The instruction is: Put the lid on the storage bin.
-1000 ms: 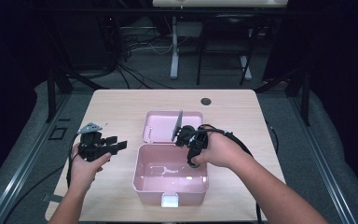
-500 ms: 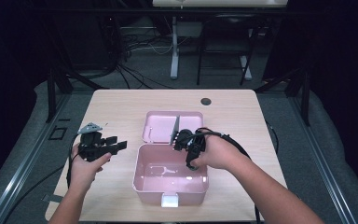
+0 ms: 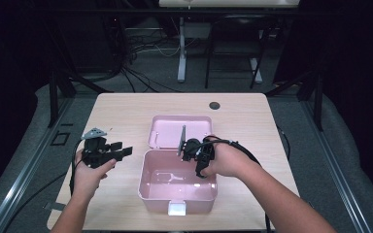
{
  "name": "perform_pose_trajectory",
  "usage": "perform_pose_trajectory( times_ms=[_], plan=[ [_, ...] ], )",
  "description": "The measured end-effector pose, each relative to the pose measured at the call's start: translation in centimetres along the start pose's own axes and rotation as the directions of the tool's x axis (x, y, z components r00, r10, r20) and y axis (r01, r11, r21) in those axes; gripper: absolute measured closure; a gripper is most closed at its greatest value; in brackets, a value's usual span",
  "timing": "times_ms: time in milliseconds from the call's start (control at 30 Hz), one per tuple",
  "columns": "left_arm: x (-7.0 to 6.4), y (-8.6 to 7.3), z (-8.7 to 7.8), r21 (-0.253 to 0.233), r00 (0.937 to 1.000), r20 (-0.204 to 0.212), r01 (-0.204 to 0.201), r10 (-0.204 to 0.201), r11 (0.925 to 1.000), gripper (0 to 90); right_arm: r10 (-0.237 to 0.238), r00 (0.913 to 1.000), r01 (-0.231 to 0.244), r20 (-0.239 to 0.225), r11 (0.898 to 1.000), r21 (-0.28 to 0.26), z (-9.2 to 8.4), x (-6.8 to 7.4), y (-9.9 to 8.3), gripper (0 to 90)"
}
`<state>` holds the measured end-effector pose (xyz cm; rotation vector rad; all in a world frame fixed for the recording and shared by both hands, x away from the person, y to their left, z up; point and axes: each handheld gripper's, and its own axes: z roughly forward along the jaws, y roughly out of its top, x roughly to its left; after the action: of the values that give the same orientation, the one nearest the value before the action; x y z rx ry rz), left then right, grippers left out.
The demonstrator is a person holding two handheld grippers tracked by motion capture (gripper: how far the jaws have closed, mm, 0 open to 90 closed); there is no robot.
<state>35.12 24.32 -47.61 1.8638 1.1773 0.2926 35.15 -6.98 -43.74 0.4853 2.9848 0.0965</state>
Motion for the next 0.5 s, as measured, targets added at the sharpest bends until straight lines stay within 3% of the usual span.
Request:
perform_pose_trajectory(
  times_ms=[500],
  plan=[
    [0.1,-0.1,0.2,0.002,1.0,0.002,0.002,-0.002,1.0,45.3,-0.088,0.996,0.088,-0.015,0.996,0.032,1.6,0.3,0.0,50.3]
  ],
)
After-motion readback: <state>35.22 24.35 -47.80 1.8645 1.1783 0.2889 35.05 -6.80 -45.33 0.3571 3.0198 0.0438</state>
